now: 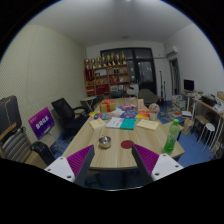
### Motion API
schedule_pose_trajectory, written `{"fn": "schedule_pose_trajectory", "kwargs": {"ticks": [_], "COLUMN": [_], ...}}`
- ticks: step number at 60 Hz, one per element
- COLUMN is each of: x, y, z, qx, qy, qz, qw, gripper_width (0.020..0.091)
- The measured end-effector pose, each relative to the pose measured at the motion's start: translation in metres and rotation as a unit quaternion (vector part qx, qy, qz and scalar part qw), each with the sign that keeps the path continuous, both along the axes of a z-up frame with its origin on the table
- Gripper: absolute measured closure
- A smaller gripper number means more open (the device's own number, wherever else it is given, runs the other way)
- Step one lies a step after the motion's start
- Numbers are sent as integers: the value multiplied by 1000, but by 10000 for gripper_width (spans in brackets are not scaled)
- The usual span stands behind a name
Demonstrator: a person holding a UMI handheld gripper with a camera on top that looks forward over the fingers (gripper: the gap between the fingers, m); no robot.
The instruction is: Pour water
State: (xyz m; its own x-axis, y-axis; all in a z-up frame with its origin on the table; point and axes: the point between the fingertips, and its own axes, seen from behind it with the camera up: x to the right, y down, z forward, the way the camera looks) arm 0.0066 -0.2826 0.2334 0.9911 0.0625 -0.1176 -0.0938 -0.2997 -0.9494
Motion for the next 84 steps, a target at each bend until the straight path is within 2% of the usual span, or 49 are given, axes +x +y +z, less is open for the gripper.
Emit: {"fn": "schedule_pose_trajectory", "kwargs": {"ticks": [14, 26, 36, 46, 62, 63, 67, 79, 81, 82, 83, 84], "x": [45, 148, 230, 282, 316, 315, 315, 317, 324, 318, 316, 314], "y": [6, 31, 79, 137, 217, 221, 236, 241, 237, 241, 241, 240], "z": [-6, -46, -102, -140, -158, -159, -163, -166, -167, -168, -168, -168], "qx": [20, 10, 2, 19, 59, 60, 63, 60, 49, 42, 34, 27], "qy": [-19, -47, -82, -78, -42, -40, -39, -49, -46, -46, -48, -50], "qz": [-24, -77, -105, -129, -148, -146, -155, -197, -199, -200, -196, -192], "qw": [999, 996, 991, 988, 986, 987, 985, 977, 978, 978, 979, 980], "gripper_width": [282, 298, 301, 302, 309, 323, 567, 607, 647, 631, 685, 688]}}
